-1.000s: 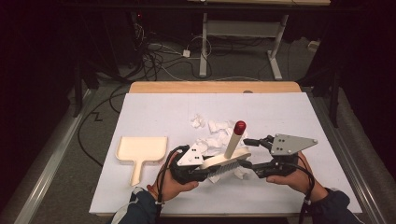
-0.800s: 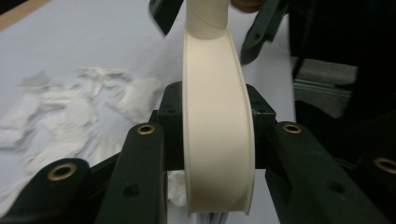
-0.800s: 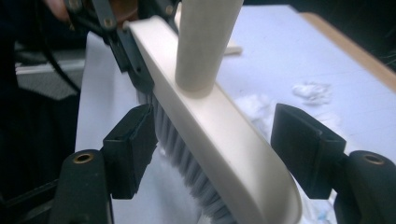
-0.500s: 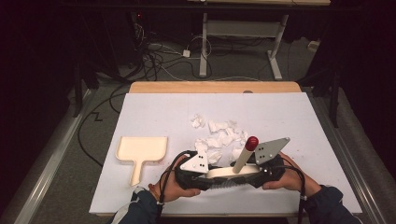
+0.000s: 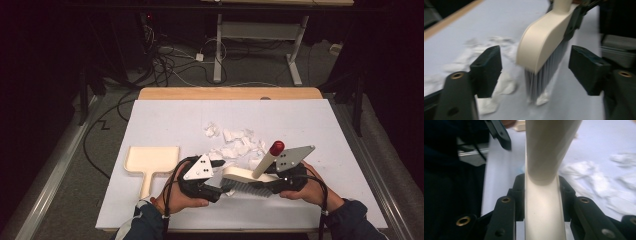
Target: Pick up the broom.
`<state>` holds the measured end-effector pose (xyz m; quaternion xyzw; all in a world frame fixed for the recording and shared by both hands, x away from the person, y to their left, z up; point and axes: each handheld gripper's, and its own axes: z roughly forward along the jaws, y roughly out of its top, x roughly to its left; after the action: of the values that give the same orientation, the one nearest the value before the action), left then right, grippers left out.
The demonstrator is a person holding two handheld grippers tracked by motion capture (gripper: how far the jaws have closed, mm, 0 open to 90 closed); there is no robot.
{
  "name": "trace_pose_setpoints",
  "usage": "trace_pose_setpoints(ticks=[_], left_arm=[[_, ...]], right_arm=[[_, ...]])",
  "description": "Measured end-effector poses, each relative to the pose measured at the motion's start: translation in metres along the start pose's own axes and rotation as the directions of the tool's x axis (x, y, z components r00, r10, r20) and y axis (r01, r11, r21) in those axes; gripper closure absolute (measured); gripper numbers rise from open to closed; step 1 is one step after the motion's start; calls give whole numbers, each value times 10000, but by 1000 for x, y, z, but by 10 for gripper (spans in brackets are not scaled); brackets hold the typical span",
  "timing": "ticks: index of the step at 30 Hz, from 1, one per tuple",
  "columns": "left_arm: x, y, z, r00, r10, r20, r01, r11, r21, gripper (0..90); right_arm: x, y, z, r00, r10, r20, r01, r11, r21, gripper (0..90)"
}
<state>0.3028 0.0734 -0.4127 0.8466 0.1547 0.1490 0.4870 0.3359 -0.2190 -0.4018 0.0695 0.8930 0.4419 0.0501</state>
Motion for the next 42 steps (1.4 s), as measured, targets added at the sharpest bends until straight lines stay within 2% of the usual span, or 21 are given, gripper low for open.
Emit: trace_pose_setpoints(ticks=[3, 4, 8, 10, 11, 13, 14, 17, 18, 20, 21, 24, 26, 29, 31, 32, 35, 37, 39, 41, 42], left_arm=[[1, -5, -6, 9978, -60, -656, 53, 9999, -119, 199], [3, -7, -8, 9957, -61, -920, 57, 10000, -51, 184], [6, -15, -15, 9868, -63, -1618, 67, 10000, 24, 182], [8, -22, -18, 9759, 127, -2178, -72, 9996, 260, 180], [10, -26, -19, 9744, 44, -2249, 35, 9994, 349, 180], [12, -32, -20, 9683, 25, -2496, 123, 9983, 575, 180], [13, -34, -21, 9659, 33, -2588, 143, 9977, 659, 180], [15, -42, -25, 9587, -16, -2843, 235, 9970, 736, 180], [16, -44, -27, 9560, -13, -2934, 266, 9963, 822, 180], [17, -49, -29, 9542, -85, -2991, 386, 9947, 951, 180], [17, -53, -32, 9524, -136, -3044, 450, 9943, 967, 180], [19, -60, -40, 9476, -276, -3183, 633, 9927, 1024, 180], [19, -66, -46, 9451, -442, -3238, 793, 9922, 960, 180], [18, -74, -55, 9417, -726, -3284, 1087, 9897, 929, 180], [18, -80, -60, 9370, -789, -3402, 1163, 9890, 911, 165], [17, -83, -62, 9343, -835, -3465, 1224, 9882, 918, 165], [15, -90, -68, 9319, -906, -3513, 1326, 9864, 973, 165], [15, -94, -74, 9352, -1046, -3384, 1390, 9871, 790, 162], [13, -97, -77, 9266, -1182, -3569, 1559, 9847, 785, 157], [13, -101, -80, 9255, -1244, -3578, 1633, 9833, 803, 156], [12, -102, -80, 9241, -1229, -3619, 1655, 9822, 890, 156]], right_arm=[[-4, -1, -8, 9966, 229, 791, -224, 9997, -69, 677], [-7, -3, -13, 9911, 362, 1281, -352, 9993, -102, 677], [-10, -6, -21, 9802, 515, 1914, -491, 9986, -171, 677], [-11, -9, -26, 9686, 610, 2411, -580, 9981, -194, 677], [-12, -12, -31, 9585, 776, 2742, -708, 9969, -347, 677], [-12, -13, -33, 9556, 868, 2815, -788, 9961, -395, 677], [-14, -15, -39, 9460, 909, 3110, -843, 9958, -346, 677], [-15, -17, -44, 9371, 1079, 3321, -989, 9941, -438, 677], [-16, -20, -48, 9264, 1315, 3528, -1205, 9913, -530, 677], [-18, -23, -51, 9234, 1363, 3588, -1262, 9907, -513, 677], [-18, -25, -53, 9153, 1404, 3775, -1315, 9901, -494, 677], [-20, -27, -56, 9110, 1457, 3859, -1405, 9892, -419, 677], [-23, -28, -58, 8980, 1508, 4134, -1459, 9883, -435, 677], [-26, -30, -60, 8852, 1562, 4383, -1521, 9874, -448, 677], [-28, -31, -61, 8837, 1619, 4391, -1581, 9864, -455, 677], [-28, -32, -61, 8758, 1641, 4539, -1620, 9858, -438, 677], [-30, -33, -61, 8719, 1700, 4591, -1688, 9847, -441, 677], [-31, -34, -61, 8654, 1732, 4701, -1725, 9840, -450, 677], [-32, -34, -61, 8642, 1759, 4714, -1736, 9836, -488, 677], [-34, -35, -62, 8635, 1795, 4713, -1764, 9830, -513, 677], [-35, -36, -61, 8520, 1767, 4929, -1803, 9828, -407, 677]])
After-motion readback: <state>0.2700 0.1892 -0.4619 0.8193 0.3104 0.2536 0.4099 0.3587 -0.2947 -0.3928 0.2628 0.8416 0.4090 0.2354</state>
